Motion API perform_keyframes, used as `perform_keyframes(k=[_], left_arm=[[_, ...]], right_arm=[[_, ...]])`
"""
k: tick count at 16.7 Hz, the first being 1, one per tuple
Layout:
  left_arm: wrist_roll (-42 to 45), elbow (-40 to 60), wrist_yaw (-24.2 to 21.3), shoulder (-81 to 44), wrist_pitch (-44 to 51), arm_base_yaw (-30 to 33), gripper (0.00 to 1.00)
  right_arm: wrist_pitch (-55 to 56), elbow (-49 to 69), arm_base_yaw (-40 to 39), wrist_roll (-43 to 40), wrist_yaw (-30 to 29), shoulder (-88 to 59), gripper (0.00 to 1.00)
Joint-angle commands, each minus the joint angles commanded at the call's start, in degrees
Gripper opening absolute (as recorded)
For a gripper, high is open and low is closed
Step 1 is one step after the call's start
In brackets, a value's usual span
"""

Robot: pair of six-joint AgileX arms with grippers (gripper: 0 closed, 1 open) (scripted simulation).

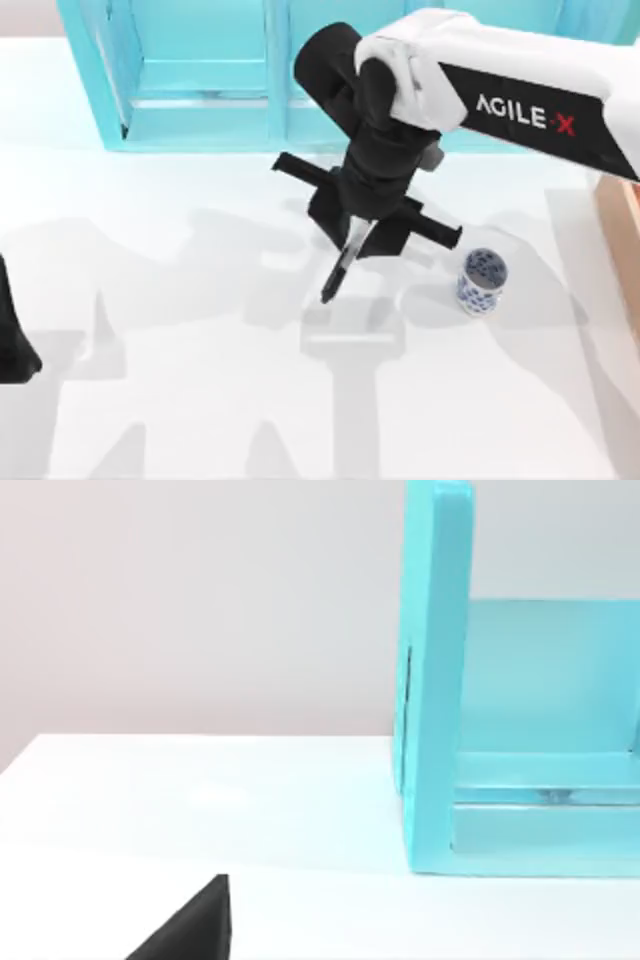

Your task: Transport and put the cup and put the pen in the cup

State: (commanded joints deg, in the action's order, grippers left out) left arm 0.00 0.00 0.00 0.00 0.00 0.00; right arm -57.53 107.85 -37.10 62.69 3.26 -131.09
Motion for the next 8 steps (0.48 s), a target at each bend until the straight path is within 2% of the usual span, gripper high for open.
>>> perform_keyframes(k=[4, 8], left_arm=[[0.0, 0.0, 0.0, 0.0, 0.0, 0.0, 1.00], [0.0, 0.0, 0.0, 0.0, 0.0, 0.0, 1.00]], right_arm=[[-3.2, -7.0, -3.6, 3.5, -0.5, 11.1, 0.00], [-4.2, -9.1, -4.7, 4.9, -0.8, 14.0, 0.00]])
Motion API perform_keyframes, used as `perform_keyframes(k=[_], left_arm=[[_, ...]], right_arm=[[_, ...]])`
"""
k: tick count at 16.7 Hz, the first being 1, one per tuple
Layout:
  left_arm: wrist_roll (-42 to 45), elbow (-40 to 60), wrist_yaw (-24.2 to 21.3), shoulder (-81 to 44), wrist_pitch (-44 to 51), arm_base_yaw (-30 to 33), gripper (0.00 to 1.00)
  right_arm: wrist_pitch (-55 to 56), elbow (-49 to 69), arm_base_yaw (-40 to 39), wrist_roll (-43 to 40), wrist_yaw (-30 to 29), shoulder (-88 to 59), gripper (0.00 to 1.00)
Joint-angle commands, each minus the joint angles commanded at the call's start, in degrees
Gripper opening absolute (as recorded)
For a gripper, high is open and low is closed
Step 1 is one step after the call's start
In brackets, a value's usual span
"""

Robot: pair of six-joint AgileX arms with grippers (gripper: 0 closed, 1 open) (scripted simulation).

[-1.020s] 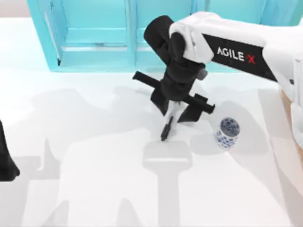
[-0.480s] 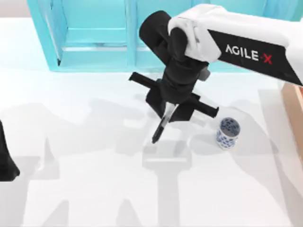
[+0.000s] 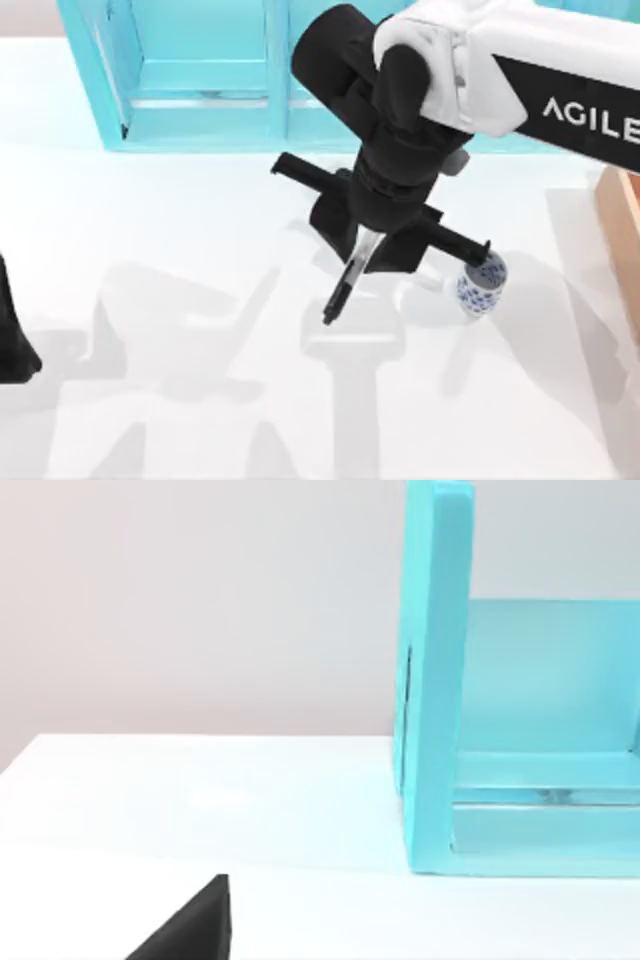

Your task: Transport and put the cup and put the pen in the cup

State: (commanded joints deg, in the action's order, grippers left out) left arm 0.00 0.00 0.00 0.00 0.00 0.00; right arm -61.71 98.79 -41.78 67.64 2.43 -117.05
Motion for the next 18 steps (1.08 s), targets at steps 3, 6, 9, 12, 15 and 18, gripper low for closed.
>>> perform_keyframes(k=[3, 6, 9, 12, 15, 18], left_arm=[[0.0, 0.0, 0.0, 0.0, 0.0, 0.0, 1.00], [0.0, 0.0, 0.0, 0.0, 0.0, 0.0, 1.00], [0.0, 0.0, 0.0, 0.0, 0.0, 0.0, 1.00], [0.0, 0.0, 0.0, 0.0, 0.0, 0.0, 1.00], [0.0, 0.0, 0.0, 0.0, 0.0, 0.0, 1.00], [0.0, 0.0, 0.0, 0.0, 0.0, 0.0, 1.00]], right_arm=[[0.1, 0.2, 0.3, 0.0, 0.1, -0.2, 0.00], [3.6, -2.3, -0.5, -2.7, -3.2, 0.5, 0.00], [12.4, -8.3, -2.2, -8.6, -10.8, 2.3, 0.00], [26.4, -16.8, -4.5, -16.9, -21.3, 4.6, 0.00], [44.3, -26.9, -7.2, -26.6, -33.3, 7.2, 0.00], [63.3, -37.6, -10.2, -37.1, -45.2, 10.3, 0.00]])
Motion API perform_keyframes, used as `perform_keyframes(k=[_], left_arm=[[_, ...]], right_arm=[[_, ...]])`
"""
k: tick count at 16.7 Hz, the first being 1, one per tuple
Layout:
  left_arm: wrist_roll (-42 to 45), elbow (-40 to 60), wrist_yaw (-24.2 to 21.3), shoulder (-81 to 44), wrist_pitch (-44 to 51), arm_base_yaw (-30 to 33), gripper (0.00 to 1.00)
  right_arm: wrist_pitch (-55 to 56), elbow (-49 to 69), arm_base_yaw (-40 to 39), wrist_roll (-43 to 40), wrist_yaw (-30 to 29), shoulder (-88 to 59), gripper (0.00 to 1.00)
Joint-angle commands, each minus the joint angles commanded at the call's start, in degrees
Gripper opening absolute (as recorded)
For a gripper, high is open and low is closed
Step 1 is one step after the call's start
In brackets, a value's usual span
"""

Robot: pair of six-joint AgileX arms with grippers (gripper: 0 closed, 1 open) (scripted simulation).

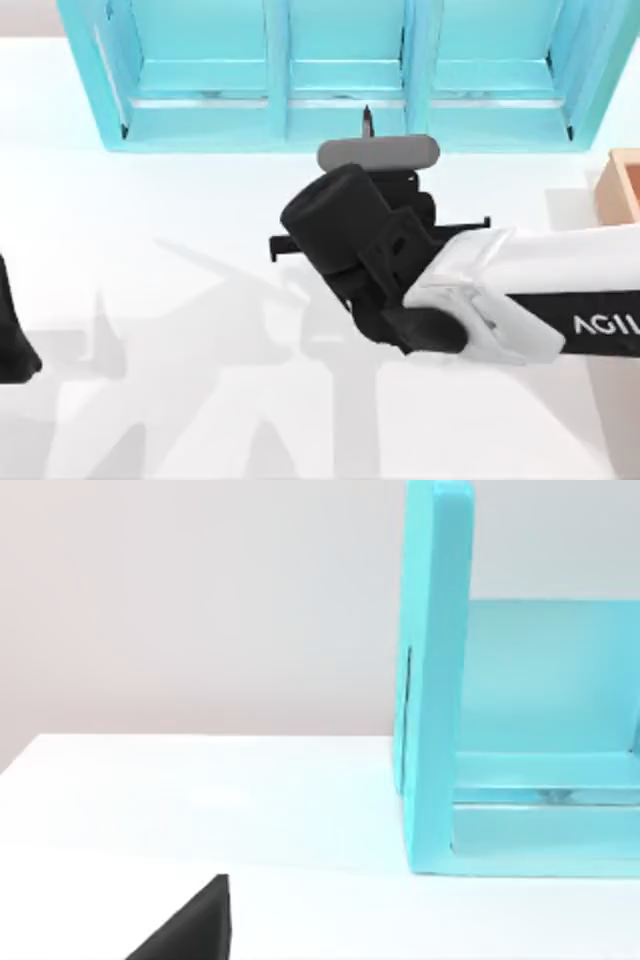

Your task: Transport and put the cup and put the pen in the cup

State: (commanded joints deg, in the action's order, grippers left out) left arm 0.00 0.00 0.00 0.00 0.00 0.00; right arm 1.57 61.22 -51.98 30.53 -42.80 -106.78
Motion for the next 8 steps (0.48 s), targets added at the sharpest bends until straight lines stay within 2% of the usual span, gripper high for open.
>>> perform_keyframes(k=[4, 8], left_arm=[[0.0, 0.0, 0.0, 0.0, 0.0, 0.0, 1.00], [0.0, 0.0, 0.0, 0.0, 0.0, 0.0, 1.00]], right_arm=[[23.2, -13.1, -3.7, -13.4, -14.3, 5.1, 0.00], [40.2, -22.6, -6.8, -23.9, -25.3, 11.0, 0.00]])
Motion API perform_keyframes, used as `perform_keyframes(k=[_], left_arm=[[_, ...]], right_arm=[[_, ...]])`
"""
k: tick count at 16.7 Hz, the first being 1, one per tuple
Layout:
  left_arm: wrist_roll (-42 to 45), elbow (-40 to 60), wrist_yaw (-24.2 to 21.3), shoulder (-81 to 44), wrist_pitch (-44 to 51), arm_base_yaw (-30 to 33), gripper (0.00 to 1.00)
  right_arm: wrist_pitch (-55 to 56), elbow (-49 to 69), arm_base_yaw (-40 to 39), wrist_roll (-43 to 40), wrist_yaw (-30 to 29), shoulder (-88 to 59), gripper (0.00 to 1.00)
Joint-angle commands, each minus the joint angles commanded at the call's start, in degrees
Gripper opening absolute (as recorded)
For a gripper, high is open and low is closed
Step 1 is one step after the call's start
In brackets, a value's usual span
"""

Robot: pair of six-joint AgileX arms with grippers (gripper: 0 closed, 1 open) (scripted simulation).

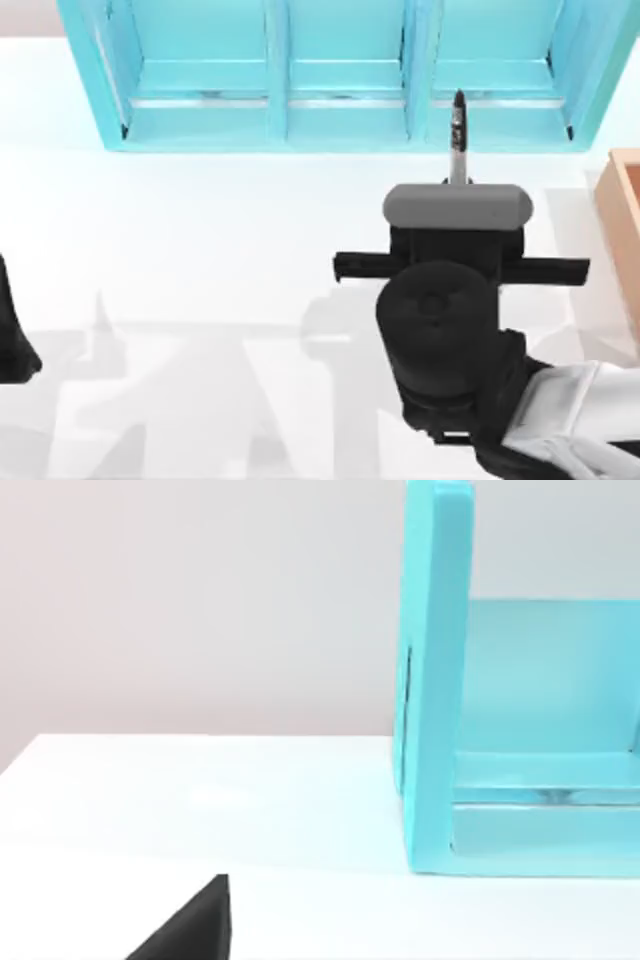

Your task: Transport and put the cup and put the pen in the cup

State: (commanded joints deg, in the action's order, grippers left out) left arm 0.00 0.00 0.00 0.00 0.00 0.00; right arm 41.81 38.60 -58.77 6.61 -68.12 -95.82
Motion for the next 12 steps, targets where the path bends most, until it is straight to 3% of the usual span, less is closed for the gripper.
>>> perform_keyframes(k=[6, 12], left_arm=[[0.0, 0.0, 0.0, 0.0, 0.0, 0.0, 1.00], [0.0, 0.0, 0.0, 0.0, 0.0, 0.0, 1.00]], right_arm=[[14.3, -6.1, -2.8, -7.8, -8.8, 7.1, 0.00], [15.7, -6.3, -2.7, -8.3, -9.4, 7.7, 0.00]])
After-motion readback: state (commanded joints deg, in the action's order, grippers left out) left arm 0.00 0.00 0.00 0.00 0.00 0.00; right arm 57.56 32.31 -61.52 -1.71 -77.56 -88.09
